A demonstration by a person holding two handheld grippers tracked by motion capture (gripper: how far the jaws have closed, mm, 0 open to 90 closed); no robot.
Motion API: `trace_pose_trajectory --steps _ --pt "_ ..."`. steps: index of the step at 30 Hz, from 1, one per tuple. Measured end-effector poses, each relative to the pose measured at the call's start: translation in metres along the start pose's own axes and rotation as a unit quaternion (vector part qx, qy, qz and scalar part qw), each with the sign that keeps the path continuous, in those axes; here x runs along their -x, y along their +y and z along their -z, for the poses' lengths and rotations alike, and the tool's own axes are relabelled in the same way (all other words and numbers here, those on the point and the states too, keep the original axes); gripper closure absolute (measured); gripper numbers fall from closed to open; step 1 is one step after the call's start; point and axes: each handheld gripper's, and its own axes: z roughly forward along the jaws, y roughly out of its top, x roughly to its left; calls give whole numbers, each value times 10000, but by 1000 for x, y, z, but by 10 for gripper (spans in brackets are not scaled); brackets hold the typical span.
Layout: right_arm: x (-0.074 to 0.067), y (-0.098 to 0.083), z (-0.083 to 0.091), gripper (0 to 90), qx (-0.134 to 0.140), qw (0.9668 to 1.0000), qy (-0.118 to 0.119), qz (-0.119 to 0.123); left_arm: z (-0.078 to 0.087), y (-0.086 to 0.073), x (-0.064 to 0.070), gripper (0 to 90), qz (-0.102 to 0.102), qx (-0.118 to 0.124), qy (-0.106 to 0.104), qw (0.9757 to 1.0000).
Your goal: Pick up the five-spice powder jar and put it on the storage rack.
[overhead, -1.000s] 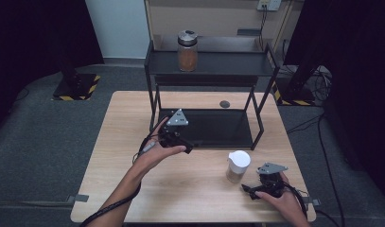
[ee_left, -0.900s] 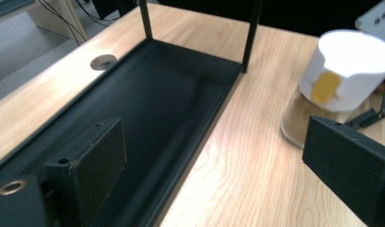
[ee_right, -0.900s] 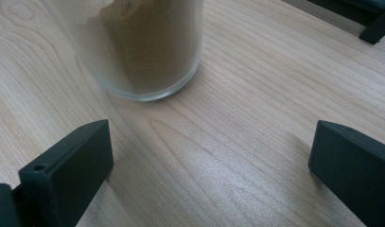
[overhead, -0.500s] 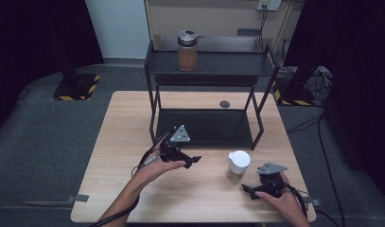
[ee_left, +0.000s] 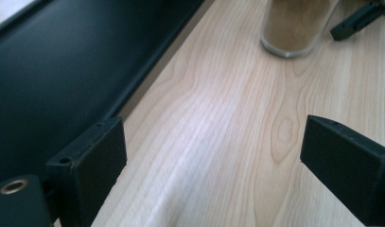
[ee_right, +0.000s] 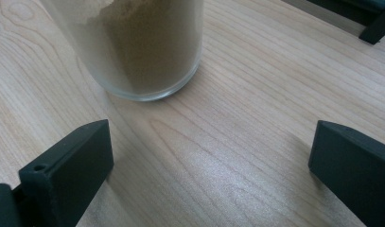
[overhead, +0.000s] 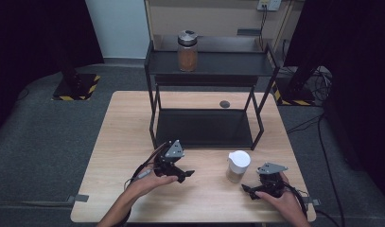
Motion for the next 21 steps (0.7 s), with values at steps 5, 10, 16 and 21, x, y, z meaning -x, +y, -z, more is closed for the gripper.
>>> trace_pose_trajectory --steps 5,10,16,21 --pt "0 0 0 13 0 10000 1 1 5 -15 2 66 100 -43 37 9999" --pt "0 0 0 14 -1 10000 0 1 16 -35 3 67 304 -19 165 9994" --pt "0 0 0 13 -1 10000 -8 -4 30 -54 8 65 421 -71 355 9985" --pt "-1 0 0 14 0 10000 -12 -5 42 -70 11 62 613 -74 539 9966"
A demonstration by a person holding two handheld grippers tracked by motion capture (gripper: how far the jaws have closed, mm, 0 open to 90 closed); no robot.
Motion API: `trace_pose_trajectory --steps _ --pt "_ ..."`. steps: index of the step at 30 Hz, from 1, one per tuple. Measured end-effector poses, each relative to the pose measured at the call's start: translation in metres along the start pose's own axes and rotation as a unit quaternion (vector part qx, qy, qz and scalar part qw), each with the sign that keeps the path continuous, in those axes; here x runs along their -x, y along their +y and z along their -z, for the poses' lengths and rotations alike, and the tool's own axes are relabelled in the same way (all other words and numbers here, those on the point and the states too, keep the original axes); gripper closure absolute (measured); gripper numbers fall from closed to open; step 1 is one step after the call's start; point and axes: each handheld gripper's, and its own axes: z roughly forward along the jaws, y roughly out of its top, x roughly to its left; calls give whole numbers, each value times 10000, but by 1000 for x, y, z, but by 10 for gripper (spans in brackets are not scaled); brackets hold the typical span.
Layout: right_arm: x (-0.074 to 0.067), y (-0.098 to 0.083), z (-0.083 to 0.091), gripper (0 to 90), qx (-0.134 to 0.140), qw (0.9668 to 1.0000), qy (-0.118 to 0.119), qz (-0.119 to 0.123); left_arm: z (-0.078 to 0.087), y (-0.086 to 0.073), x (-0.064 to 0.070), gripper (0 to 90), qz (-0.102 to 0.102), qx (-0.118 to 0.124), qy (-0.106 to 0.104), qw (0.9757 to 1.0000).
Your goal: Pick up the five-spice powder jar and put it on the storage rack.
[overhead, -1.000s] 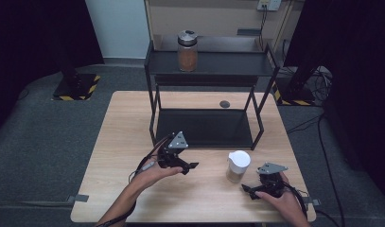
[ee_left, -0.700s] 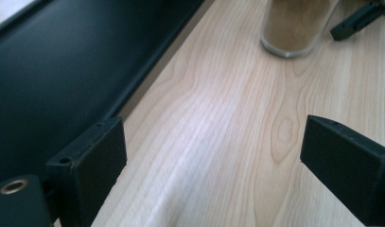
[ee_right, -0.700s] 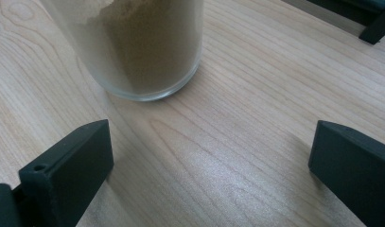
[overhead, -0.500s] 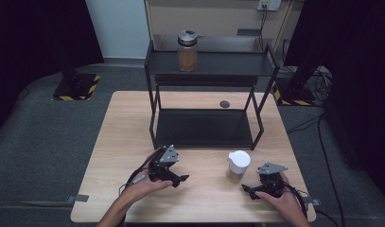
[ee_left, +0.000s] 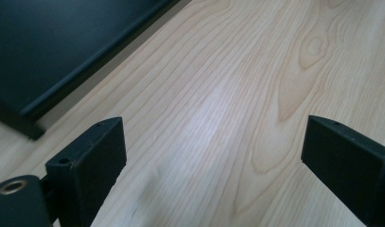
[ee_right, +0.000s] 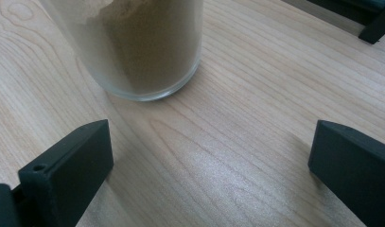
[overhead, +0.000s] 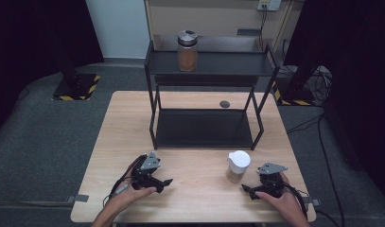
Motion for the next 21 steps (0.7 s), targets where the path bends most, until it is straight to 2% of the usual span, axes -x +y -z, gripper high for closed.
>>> trace_pose_trajectory --steps 7,11,15,18,21 --pt "-1 0 0 14 1 10000 -21 -23 15 -17 2 59 137 -16 364 9992" --pt "-2 -1 1 15 3 10000 -31 -37 21 -27 1 57 359 78 573 9977" --pt "-2 -1 1 15 0 10000 -38 -48 24 -34 2 57 588 54 897 9942" --pt "-3 -1 1 15 -2 10000 -44 -60 26 -41 1 56 890 103 1082 9901" --pt "-3 -1 1 15 -1 10000 -46 -65 28 -44 3 53 1054 61 1318 9856"
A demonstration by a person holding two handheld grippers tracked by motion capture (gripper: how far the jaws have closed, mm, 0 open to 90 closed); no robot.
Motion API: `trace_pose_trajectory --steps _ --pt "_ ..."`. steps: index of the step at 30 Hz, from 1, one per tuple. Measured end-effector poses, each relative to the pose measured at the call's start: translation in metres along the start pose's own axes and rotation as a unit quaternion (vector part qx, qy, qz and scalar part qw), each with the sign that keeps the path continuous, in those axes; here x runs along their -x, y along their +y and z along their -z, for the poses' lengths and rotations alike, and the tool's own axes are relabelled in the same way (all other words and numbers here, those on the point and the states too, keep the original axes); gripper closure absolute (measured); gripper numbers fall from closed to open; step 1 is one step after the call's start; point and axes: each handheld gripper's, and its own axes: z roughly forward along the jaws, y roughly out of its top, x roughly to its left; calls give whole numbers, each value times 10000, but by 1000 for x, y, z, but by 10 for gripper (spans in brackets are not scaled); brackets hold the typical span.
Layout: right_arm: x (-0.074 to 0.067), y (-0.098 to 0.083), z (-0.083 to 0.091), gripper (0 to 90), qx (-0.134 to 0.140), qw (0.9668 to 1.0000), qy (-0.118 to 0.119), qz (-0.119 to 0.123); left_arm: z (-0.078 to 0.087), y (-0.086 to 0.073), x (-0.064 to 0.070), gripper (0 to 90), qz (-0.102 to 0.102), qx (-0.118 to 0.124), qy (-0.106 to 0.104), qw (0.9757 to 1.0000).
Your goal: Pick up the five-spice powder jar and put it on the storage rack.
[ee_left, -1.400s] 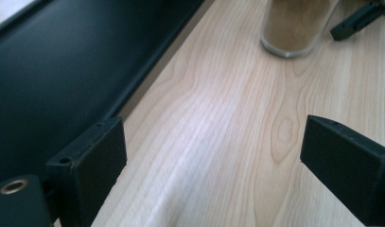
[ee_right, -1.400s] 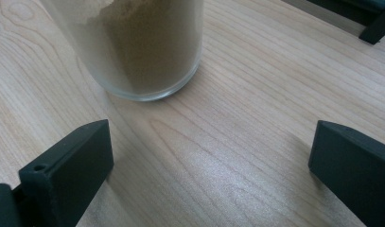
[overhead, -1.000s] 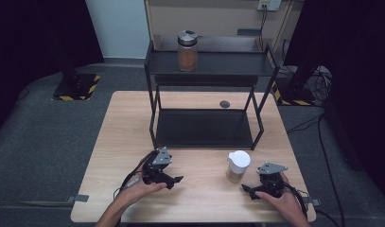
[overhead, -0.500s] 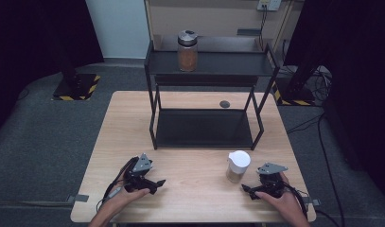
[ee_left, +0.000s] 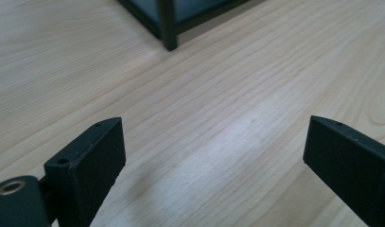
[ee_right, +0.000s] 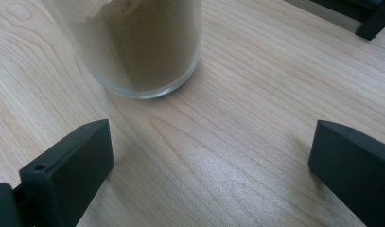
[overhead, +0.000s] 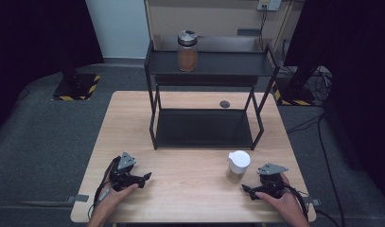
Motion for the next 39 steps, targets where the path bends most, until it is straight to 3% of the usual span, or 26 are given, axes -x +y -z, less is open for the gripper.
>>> trace_pose_trajectory --steps 5,6,13,17,20,39 --pt "0 0 0 15 1 10000 0 1 1 -6 -2 40 181 -95 278 9994" --pt "0 0 0 15 1 10000 0 0 1 -8 -5 35 304 -109 348 9989" --pt "0 0 0 15 1 10000 -1 -1 2 -14 -12 33 621 -126 519 9966" --pt "0 0 0 15 1 10000 -1 0 2 -13 -13 31 702 -139 510 9961" --pt "0 0 0 15 1 10000 0 0 -1 -6 -9 28 641 -383 616 9953" --pt "0 0 0 15 1 10000 2 1 -2 -5 -4 11 715 -401 709 9941"
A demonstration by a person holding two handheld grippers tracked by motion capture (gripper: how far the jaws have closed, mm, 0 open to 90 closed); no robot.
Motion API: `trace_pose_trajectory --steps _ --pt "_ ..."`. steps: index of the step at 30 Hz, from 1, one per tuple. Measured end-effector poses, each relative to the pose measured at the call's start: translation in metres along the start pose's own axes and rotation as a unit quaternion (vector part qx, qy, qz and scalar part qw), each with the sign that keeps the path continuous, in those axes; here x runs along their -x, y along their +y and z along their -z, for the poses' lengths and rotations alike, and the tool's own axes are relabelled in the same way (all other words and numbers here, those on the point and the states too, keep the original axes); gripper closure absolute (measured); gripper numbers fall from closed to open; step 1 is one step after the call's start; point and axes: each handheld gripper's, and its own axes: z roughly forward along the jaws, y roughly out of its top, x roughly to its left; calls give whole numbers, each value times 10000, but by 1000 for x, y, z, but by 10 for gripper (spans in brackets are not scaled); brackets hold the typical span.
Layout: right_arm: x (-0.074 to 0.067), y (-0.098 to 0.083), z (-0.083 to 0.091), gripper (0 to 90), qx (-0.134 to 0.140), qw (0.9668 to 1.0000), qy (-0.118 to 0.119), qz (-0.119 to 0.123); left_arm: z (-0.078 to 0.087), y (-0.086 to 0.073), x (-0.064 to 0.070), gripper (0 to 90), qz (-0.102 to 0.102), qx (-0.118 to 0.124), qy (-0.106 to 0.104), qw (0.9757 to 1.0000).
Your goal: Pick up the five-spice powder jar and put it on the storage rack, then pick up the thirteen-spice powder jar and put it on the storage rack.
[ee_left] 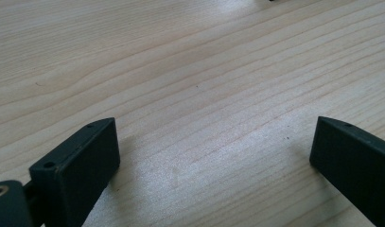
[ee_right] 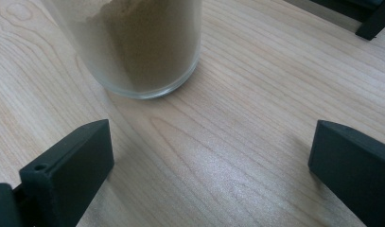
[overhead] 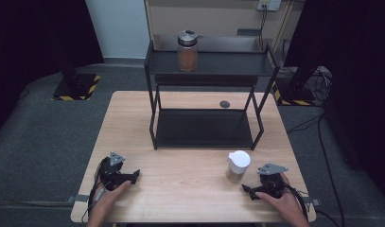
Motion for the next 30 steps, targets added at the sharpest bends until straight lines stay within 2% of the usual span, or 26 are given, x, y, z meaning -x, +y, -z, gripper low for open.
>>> trace_pose_trajectory --steps 8,10,12,13,15,22,30 --pt "2 1 0 16 -19 10000 42 45 0 0 -1 10 7 1 -13 10000" --pt "4 1 1 41 -8 9999 97 31 0 0 -1 10 6 1 -19 10000" --pt "8 0 2 63 59 9997 238 9 0 0 -1 10 3 -5 -27 10000" --pt "6 0 4 40 119 9997 203 56 0 0 -1 10 4 0 -26 10000" --pt "7 -1 4 48 160 9996 234 75 0 0 -1 10 4 -5 -27 10000" --pt "8 -1 8 57 358 9979 483 251 0 0 -1 10 3 -4 -27 10000" --pt "9 1 11 66 517 9965 578 306 0 0 -1 10 5 -3 -28 10000"
